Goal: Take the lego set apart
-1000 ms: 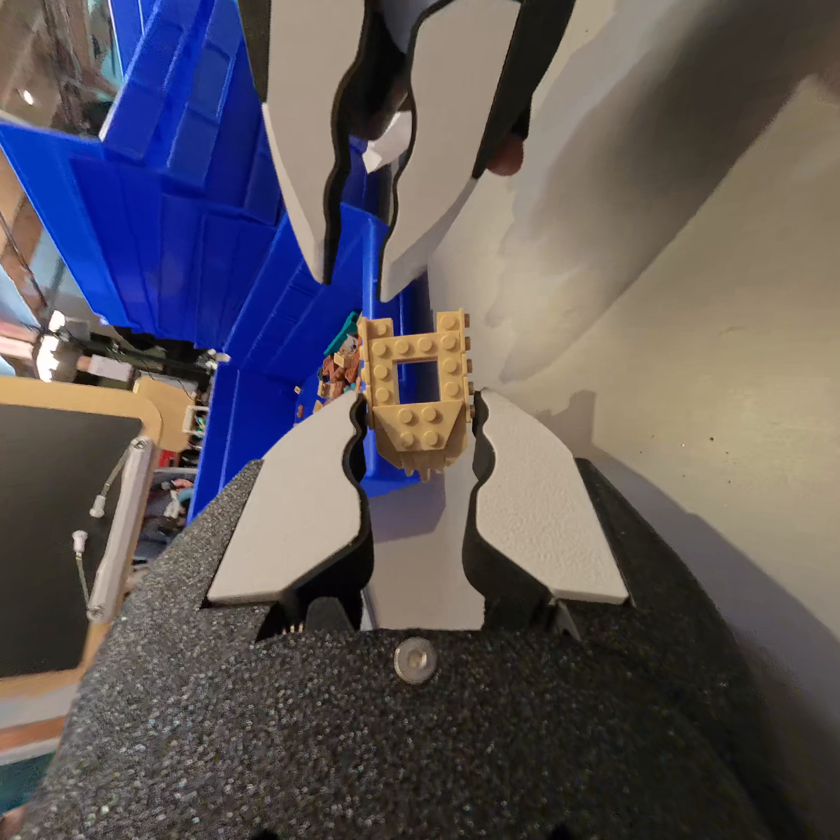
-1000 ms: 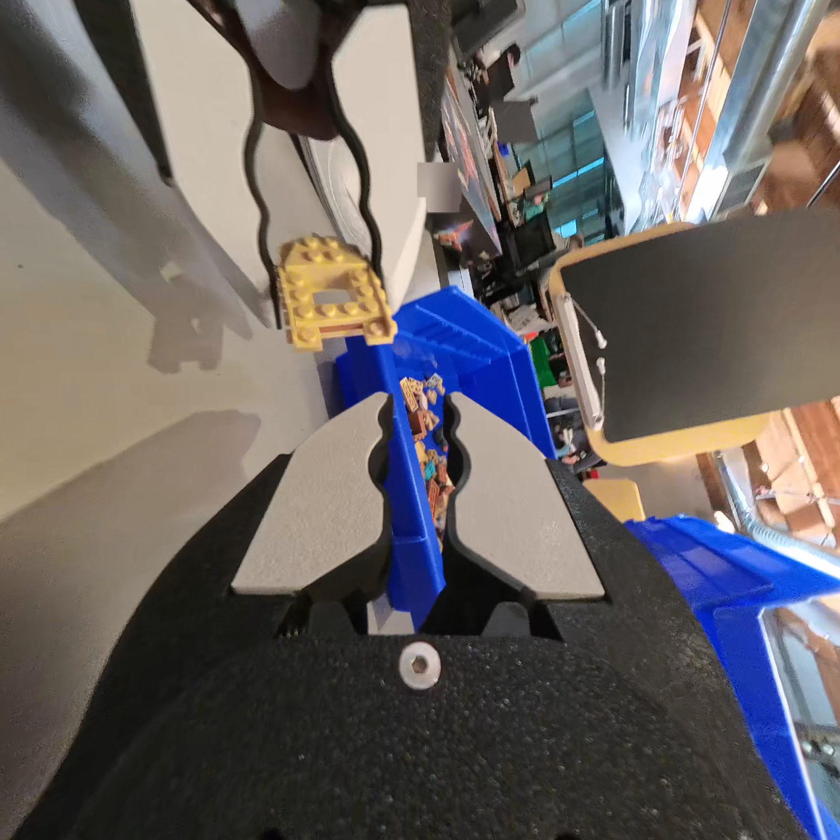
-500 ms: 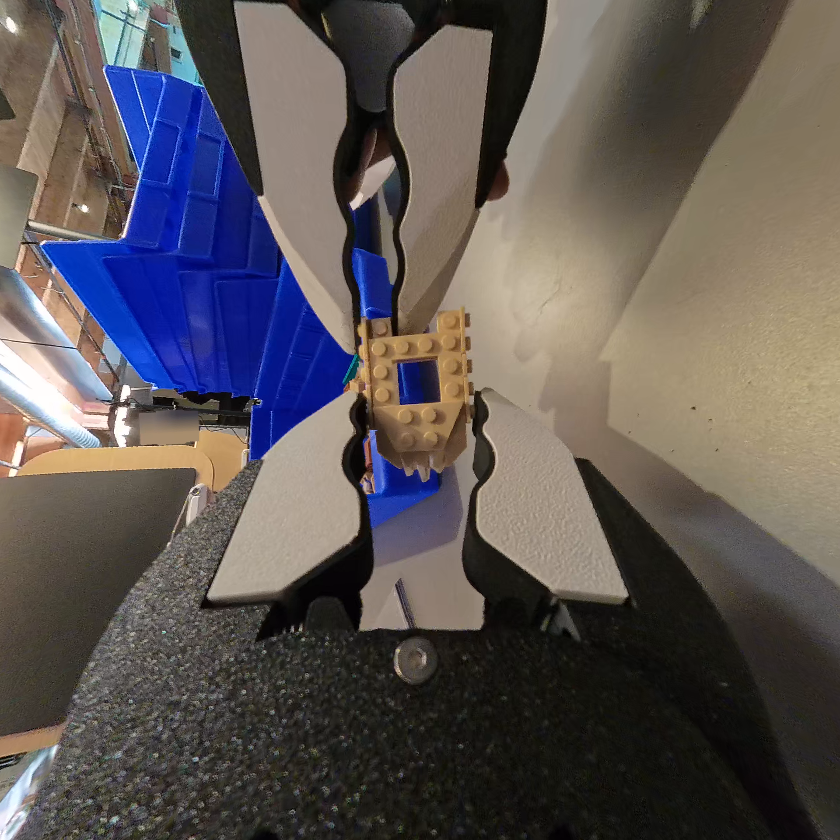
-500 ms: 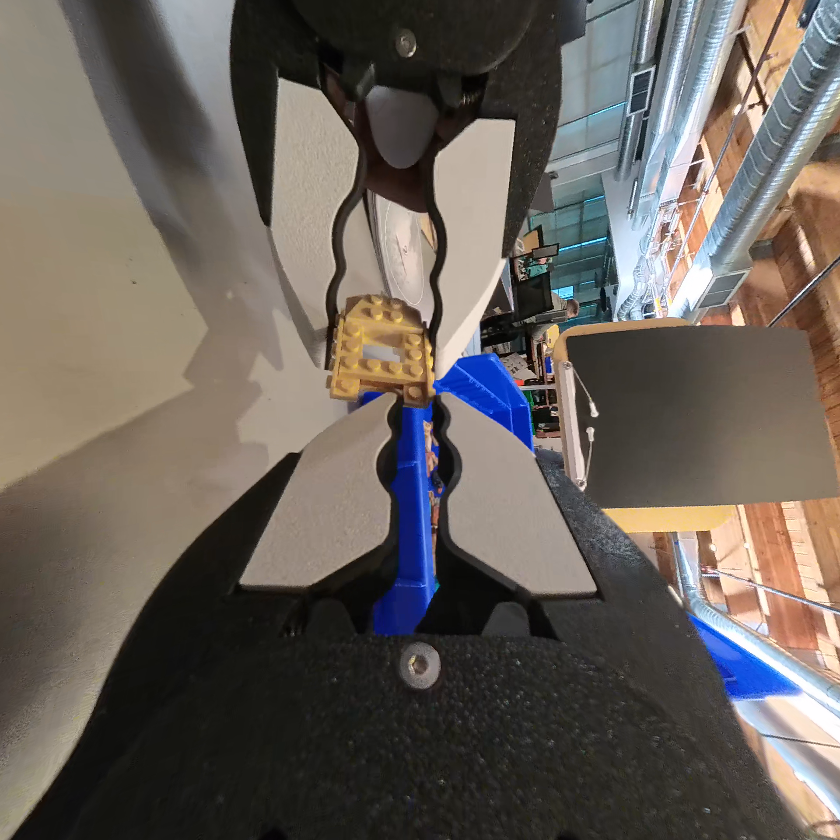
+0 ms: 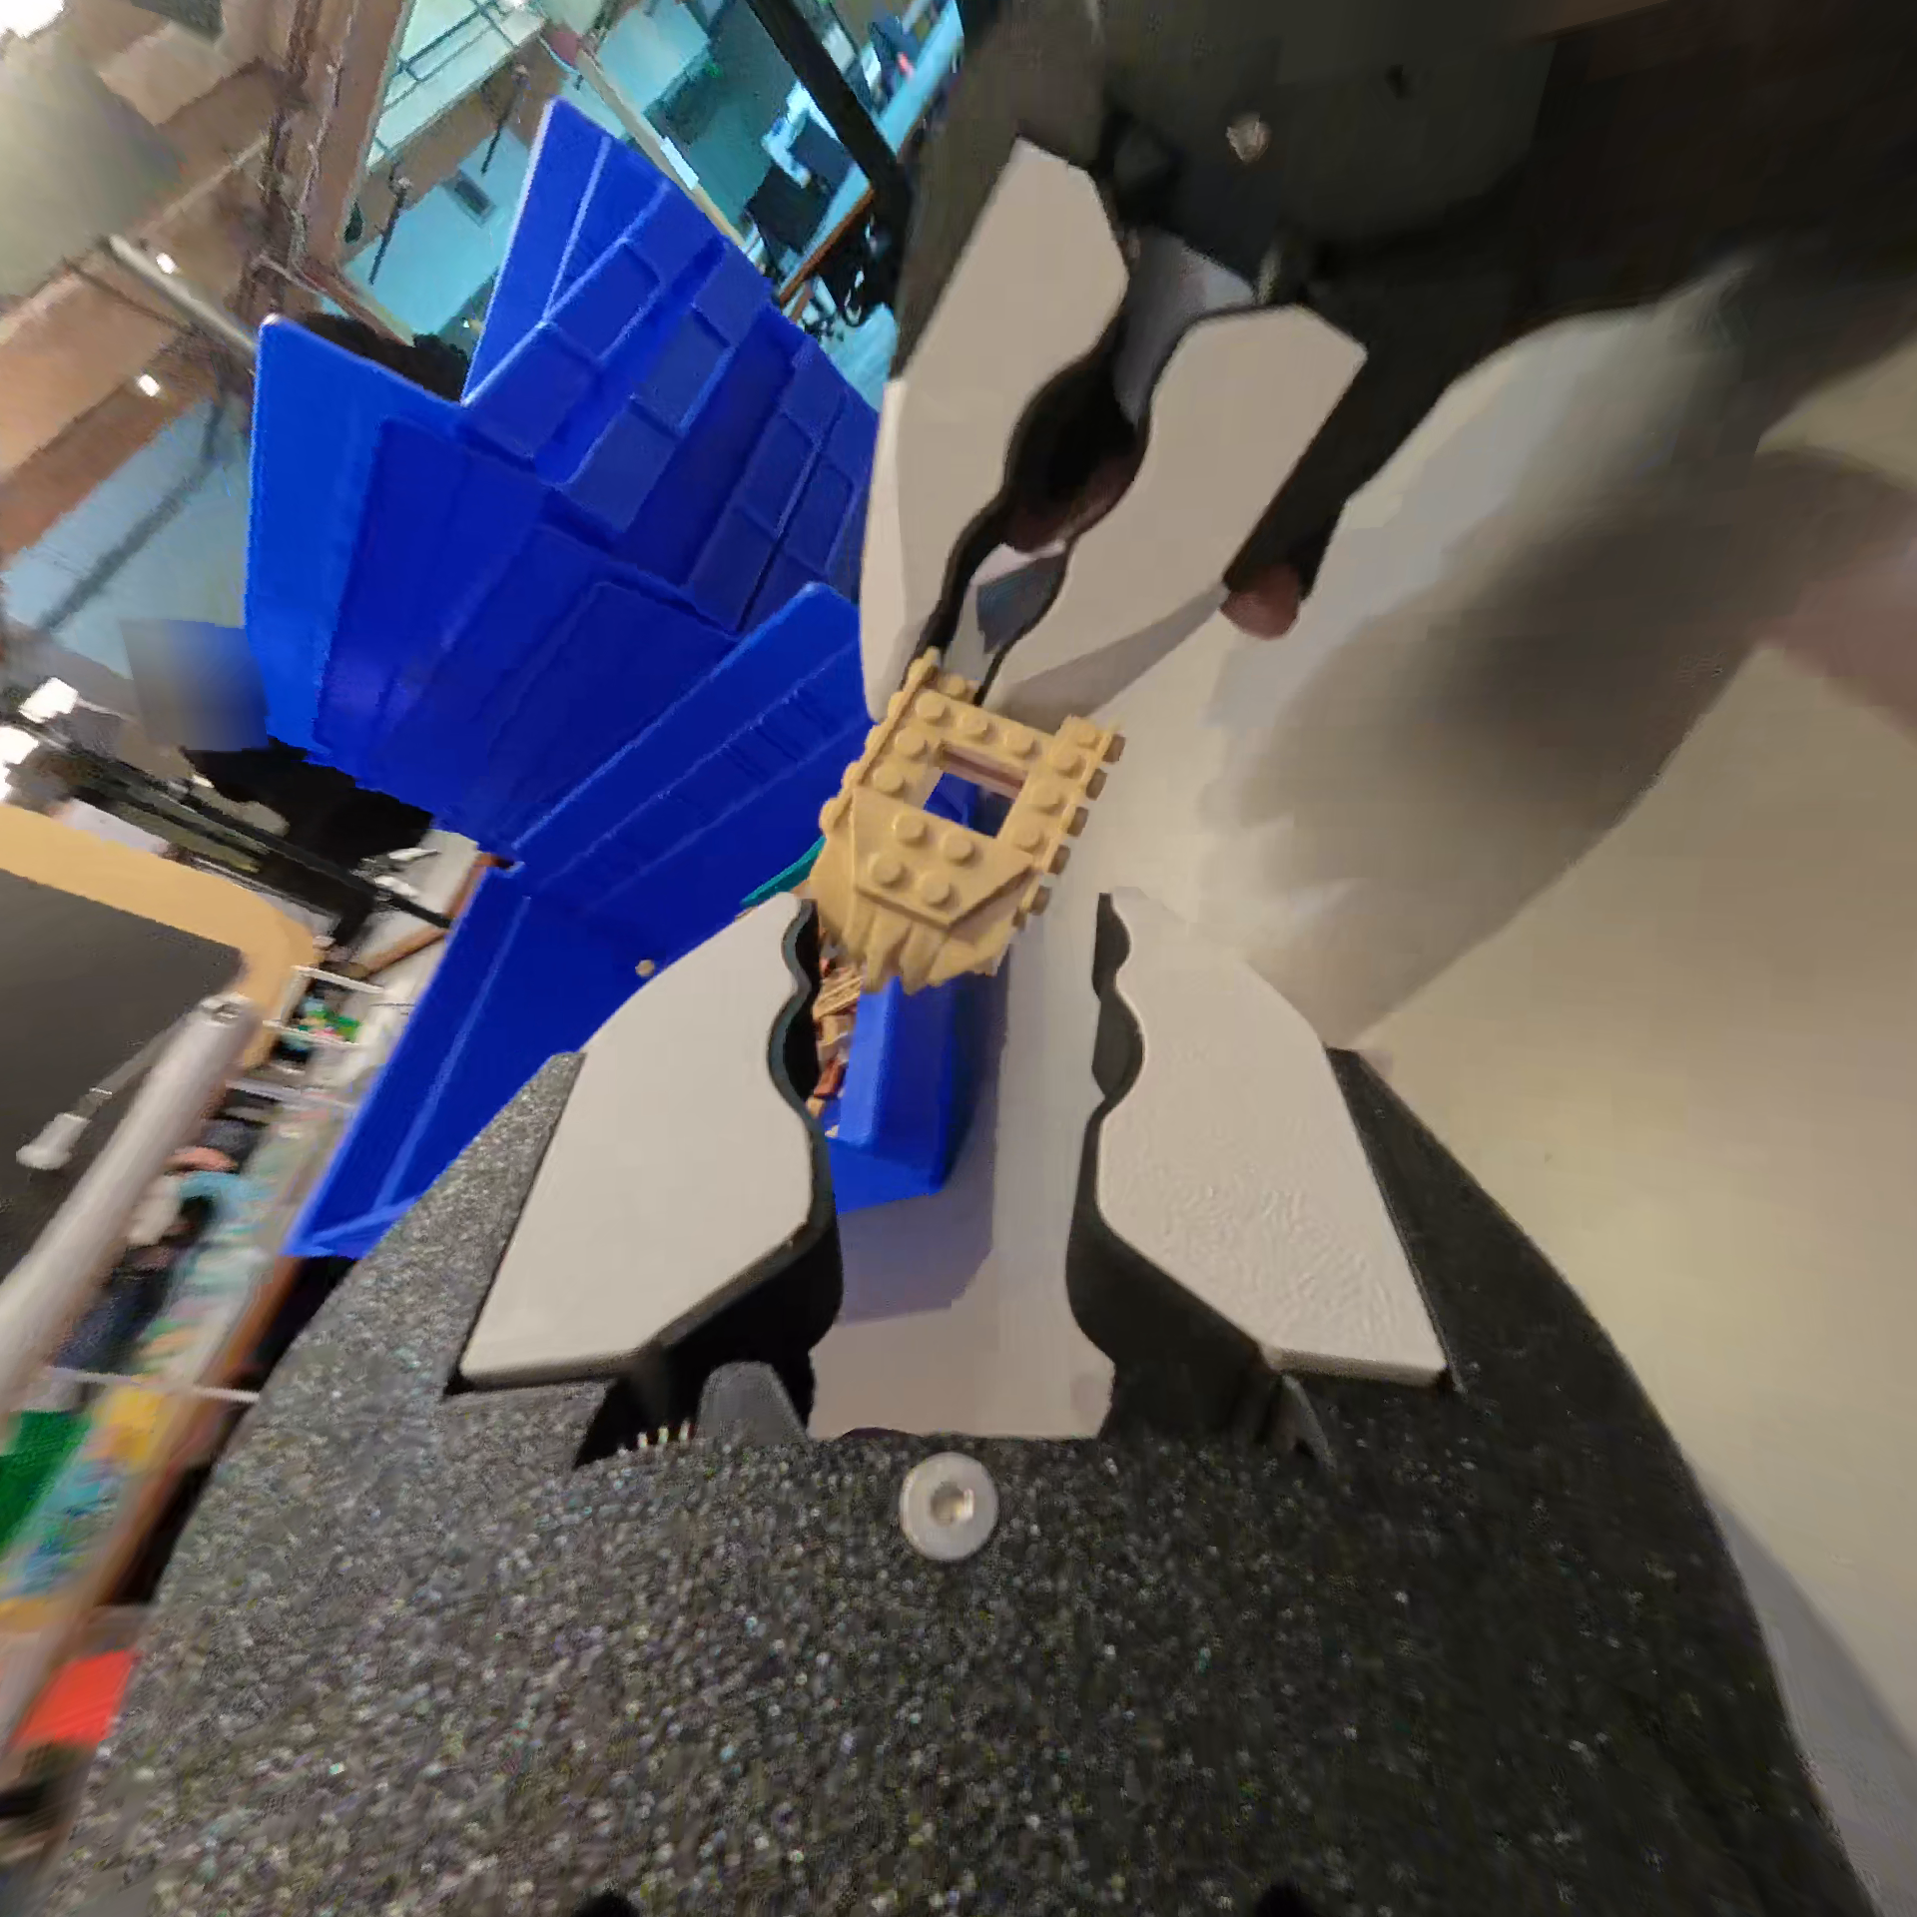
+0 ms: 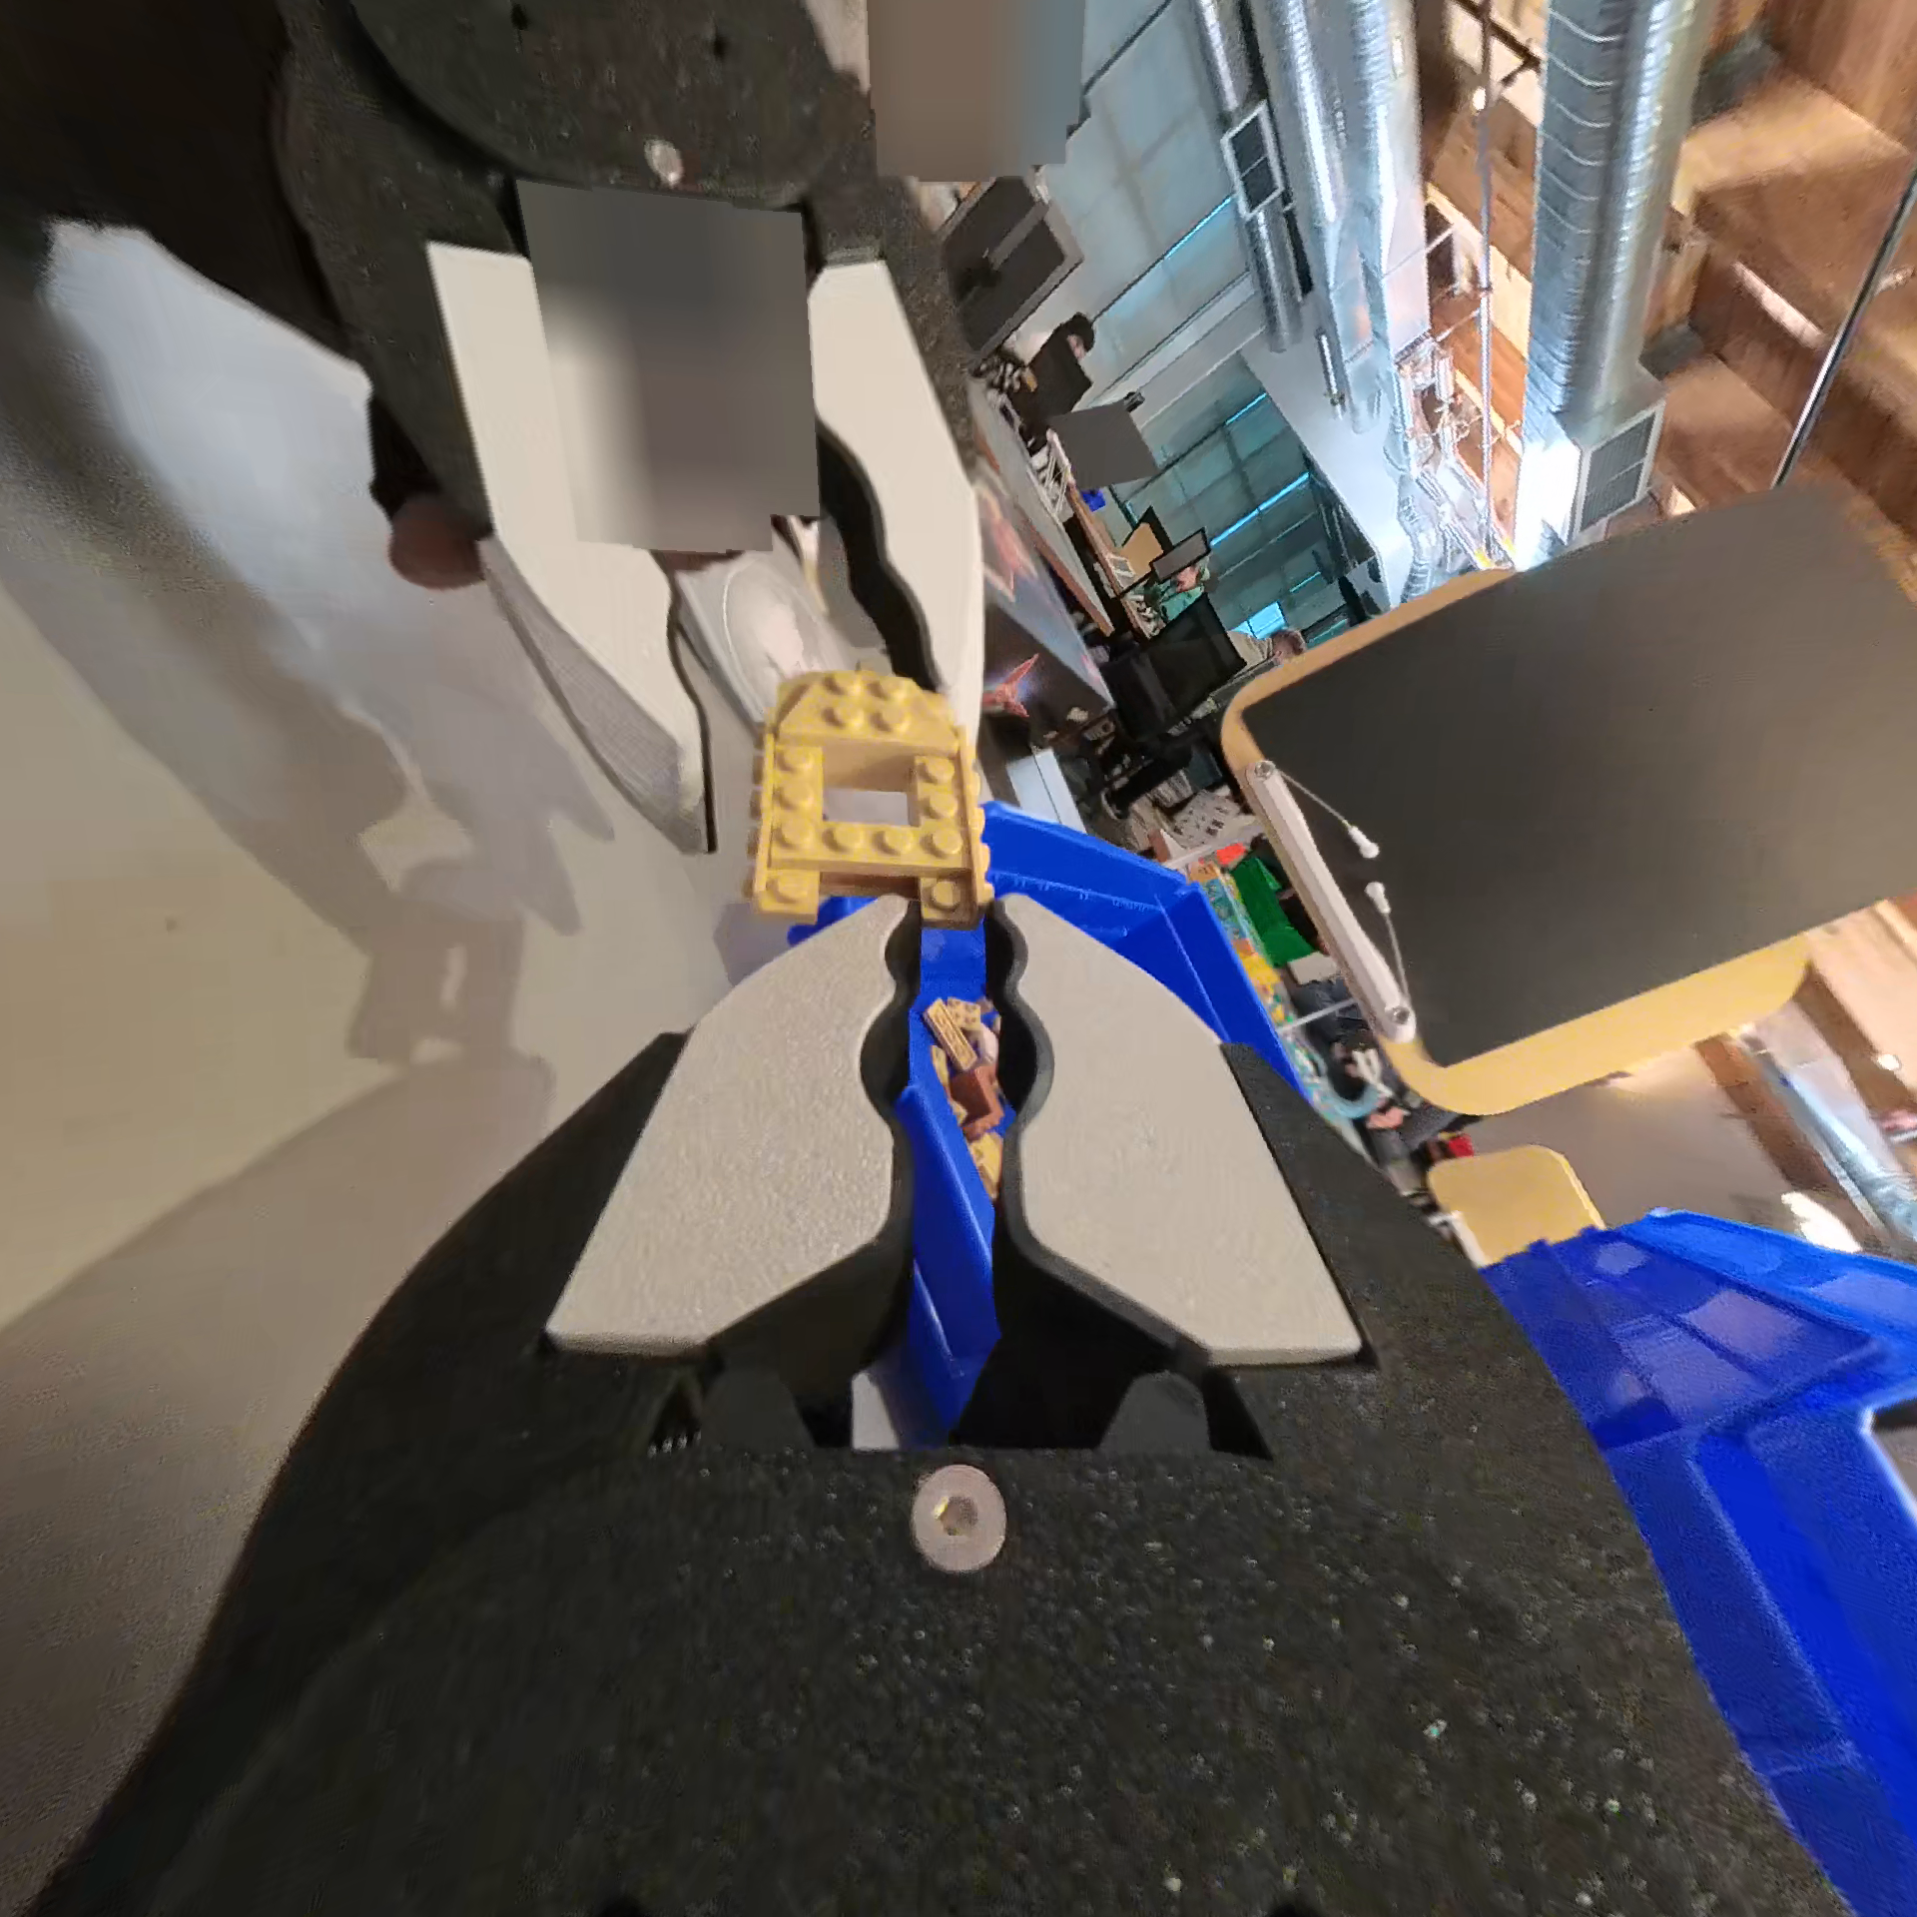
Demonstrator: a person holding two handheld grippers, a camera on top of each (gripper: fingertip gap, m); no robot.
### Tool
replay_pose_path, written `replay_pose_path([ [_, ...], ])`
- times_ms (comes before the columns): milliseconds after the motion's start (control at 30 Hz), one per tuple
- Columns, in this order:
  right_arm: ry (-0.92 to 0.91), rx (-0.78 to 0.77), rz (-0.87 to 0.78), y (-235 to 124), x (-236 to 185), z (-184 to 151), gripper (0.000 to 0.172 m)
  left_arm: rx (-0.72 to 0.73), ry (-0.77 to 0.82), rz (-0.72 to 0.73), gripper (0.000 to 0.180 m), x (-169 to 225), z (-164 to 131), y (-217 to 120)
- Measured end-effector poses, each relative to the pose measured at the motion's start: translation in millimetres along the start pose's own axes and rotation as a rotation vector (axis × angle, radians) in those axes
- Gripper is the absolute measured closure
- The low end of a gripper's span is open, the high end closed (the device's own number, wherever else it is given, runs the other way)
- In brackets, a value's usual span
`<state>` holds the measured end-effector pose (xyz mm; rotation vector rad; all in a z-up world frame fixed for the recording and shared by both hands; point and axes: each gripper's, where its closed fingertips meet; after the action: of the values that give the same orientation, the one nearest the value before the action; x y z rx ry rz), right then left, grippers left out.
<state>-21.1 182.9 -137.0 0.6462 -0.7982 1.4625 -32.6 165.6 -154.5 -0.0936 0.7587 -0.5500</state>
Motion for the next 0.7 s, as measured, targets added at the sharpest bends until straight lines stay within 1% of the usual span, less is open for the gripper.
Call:
replay_pose_path([
  [100, 0.106, 0.051, -0.026, -2, 10, 6, 0.161, 0.092, -0.183, -0.021, 0.129, -9, 10, -6],
  [167, 0.146, 0.072, -0.081, -3, 20, 8, 0.161, 0.139, -0.355, -0.069, 0.129, -11, 13, -7],
  [233, 0.160, 0.078, -0.142, -4, 28, 9, 0.161, 0.187, -0.527, -0.136, 0.131, -10, 17, -6],
  [333, 0.138, 0.057, -0.228, -2, 34, 9, 0.160, 0.275, -0.707, -0.208, 0.131, -7, 26, -2],
  [433, 0.059, 0.042, -0.301, -1, 35, 13, 0.161, 0.349, -0.806, -0.246, 0.132, -7, 37, -1],
  [500, 0.011, 0.038, -0.339, 0, 35, 16, 0.161, 0.396, -0.857, -0.245, 0.134, -11, 43, -2],
  [633, -0.055, 0.065, -0.355, 0, 28, 26, 0.161, 0.466, -0.882, -0.188, 0.158, -22, 46, -7],
  [700, -0.095, 0.072, -0.374, -1, 28, 29, 0.160, 0.486, -0.846, -0.188, 0.162, -22, 49, -10],
])
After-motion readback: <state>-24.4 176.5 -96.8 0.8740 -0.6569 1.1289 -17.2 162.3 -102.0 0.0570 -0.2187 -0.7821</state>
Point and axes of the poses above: each gripper's, where its closed fingertips meet, y out along the fingers, z out of its top, x = y × z across the jaws, and after that the axes turned 2 degrees about -z, right-handed
